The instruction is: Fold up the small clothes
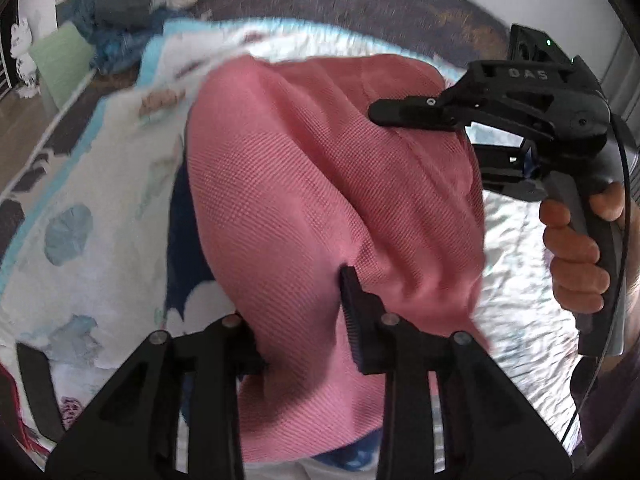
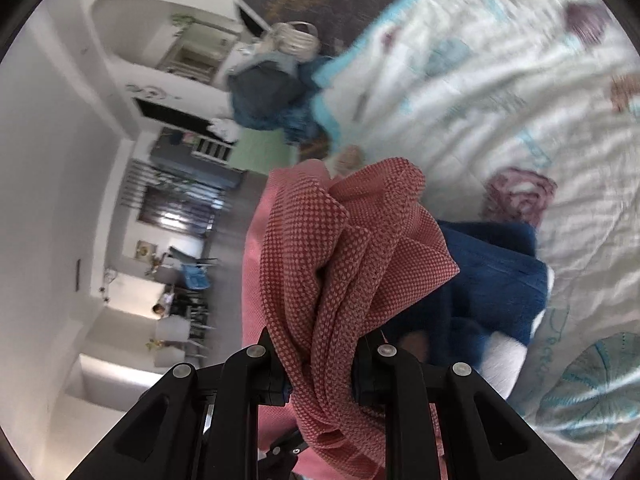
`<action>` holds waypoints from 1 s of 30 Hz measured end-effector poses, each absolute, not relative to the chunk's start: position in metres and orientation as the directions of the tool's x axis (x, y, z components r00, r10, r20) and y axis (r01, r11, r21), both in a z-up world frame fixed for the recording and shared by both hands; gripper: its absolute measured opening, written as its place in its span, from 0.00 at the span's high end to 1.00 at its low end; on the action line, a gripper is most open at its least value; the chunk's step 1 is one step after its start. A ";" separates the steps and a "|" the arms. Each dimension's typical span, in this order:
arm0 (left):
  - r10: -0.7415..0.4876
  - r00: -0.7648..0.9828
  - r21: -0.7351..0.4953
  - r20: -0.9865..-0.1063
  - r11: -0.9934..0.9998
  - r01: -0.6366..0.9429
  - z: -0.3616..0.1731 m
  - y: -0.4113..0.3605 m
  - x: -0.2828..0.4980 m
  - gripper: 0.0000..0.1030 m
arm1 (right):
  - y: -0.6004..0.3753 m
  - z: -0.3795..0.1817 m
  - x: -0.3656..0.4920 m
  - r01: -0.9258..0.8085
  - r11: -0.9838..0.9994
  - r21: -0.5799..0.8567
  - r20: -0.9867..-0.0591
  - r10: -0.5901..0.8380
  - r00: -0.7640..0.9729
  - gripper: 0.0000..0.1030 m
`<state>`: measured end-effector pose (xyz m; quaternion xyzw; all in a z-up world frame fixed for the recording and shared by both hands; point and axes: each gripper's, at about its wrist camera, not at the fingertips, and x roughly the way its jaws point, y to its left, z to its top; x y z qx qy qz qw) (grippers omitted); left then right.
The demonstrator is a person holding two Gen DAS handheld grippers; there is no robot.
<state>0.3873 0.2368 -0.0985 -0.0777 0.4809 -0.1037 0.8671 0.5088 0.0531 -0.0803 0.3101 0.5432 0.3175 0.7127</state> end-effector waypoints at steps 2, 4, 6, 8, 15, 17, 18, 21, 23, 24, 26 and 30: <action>-0.238 0.508 -0.210 -0.828 0.971 0.114 -0.112 0.233 0.389 0.58 | 0.053 -0.101 0.514 -0.114 0.706 0.699 -0.672 0.703 0.232 0.81; -0.205 0.524 -0.167 -0.827 0.979 0.119 -0.118 0.230 0.389 0.45 | 0.054 -0.112 0.517 -0.168 0.812 0.558 -0.765 0.583 0.276 0.80; -0.196 0.524 -0.157 -0.829 0.980 0.119 -0.123 0.226 0.392 0.43 | 0.054 -0.125 0.515 -0.206 0.851 0.483 -0.798 0.524 0.298 0.78; -0.204 0.518 -0.167 -0.831 0.979 0.118 -0.131 0.225 0.395 0.43 | 0.048 -0.136 0.513 -0.200 0.853 0.482 -0.797 0.522 0.306 0.78; -0.180 0.542 -0.175 -0.821 0.983 0.062 -0.130 0.238 0.389 0.18 | 0.047 -0.131 0.509 -0.234 0.879 0.416 -0.821 0.473 0.318 0.68; -0.185 0.520 -0.192 -0.834 0.981 0.041 -0.123 0.247 0.387 0.19 | 0.051 -0.111 0.504 -0.250 0.907 0.340 -0.829 0.414 0.375 0.63; -0.172 0.529 -0.189 -0.831 0.982 0.022 -0.114 0.251 0.381 0.24 | 0.050 -0.099 0.498 -0.263 0.919 0.294 -0.822 0.384 0.421 0.62; -0.056 0.618 -0.064 -0.784 0.998 0.010 -0.081 0.247 0.353 0.29 | 0.044 -0.053 0.469 -0.285 0.950 0.129 -0.757 0.280 0.591 0.61; 0.013 0.661 0.018 -0.750 1.000 0.001 -0.062 0.241 0.334 0.29 | 0.036 -0.023 0.451 -0.297 0.952 0.072 -0.709 0.259 0.657 0.60; 0.023 0.674 0.035 -0.739 0.999 0.004 -0.053 0.236 0.323 0.29 | 0.032 -0.011 0.443 -0.301 0.952 0.062 -0.693 0.258 0.674 0.60; -0.003 0.692 0.029 -0.722 0.999 0.034 -0.036 0.228 0.306 0.29 | 0.020 0.015 0.425 -0.304 0.951 0.061 -0.662 0.266 0.701 0.60; 0.016 0.765 0.078 -0.644 0.996 0.044 0.001 0.198 0.262 0.29 | 0.000 0.057 0.380 -0.317 0.948 0.032 -0.604 0.271 0.749 0.59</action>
